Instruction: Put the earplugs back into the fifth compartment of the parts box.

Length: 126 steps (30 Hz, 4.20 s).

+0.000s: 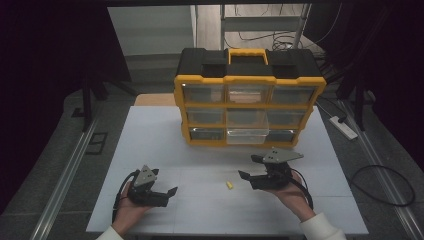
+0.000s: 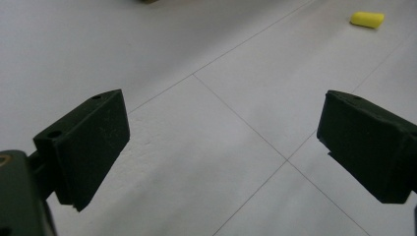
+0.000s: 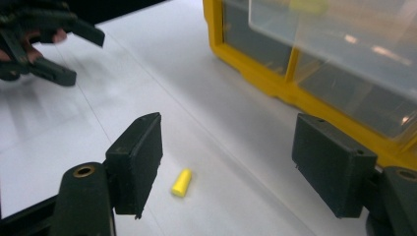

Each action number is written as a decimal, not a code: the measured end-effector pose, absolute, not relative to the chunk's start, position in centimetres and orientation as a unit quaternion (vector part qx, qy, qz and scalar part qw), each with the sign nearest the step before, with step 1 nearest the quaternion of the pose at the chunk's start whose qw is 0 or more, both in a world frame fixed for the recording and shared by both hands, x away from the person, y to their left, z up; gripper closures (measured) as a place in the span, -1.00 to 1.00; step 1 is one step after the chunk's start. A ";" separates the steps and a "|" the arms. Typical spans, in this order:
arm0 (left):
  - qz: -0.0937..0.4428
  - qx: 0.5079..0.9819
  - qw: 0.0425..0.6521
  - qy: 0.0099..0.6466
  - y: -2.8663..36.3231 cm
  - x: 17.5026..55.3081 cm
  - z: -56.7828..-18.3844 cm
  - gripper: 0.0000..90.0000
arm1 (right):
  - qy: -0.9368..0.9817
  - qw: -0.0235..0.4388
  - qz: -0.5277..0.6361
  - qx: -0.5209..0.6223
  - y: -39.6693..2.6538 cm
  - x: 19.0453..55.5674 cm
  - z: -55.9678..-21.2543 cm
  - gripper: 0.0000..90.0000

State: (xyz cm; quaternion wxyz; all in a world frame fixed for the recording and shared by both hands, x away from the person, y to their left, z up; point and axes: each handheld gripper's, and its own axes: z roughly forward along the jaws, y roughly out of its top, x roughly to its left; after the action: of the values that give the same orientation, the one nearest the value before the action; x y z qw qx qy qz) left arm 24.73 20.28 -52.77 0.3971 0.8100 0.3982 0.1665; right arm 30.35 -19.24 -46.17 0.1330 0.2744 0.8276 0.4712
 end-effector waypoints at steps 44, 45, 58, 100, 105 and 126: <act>0.165 0.814 0.392 0.395 20.1 24.8 -52.9 -0.88 | 0.912 0.091 0.306 0.257 -13.0 32.0 -52.2 -0.11; 0.165 0.815 0.392 0.394 20.1 24.8 -52.9 -0.88 | 0.912 0.094 0.304 0.258 -13.0 32.0 -52.1 -0.06; 0.165 0.814 0.393 0.394 20.1 24.8 -52.8 -0.88 | 0.908 0.082 0.325 0.251 -13.3 31.8 -51.4 0.79; 0.165 0.812 0.397 0.395 20.1 24.8 -52.7 -0.88 | 0.763 0.146 0.585 0.232 -19.2 29.3 -39.6 0.78; 0.166 0.812 0.396 0.394 20.0 24.9 -52.8 -0.88 | 0.751 0.164 0.598 0.229 -19.3 29.9 -37.6 0.78; 0.166 0.813 0.396 0.392 20.1 24.9 -52.8 -0.88 | 0.762 0.197 0.555 0.269 -17.6 36.3 -35.9 0.76</act>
State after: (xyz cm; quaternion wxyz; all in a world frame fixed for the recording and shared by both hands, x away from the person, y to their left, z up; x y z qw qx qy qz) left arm 24.87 20.07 -52.76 0.3961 0.8133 0.3925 0.1661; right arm 36.34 -17.60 -35.92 0.1967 0.2690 0.7620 0.5553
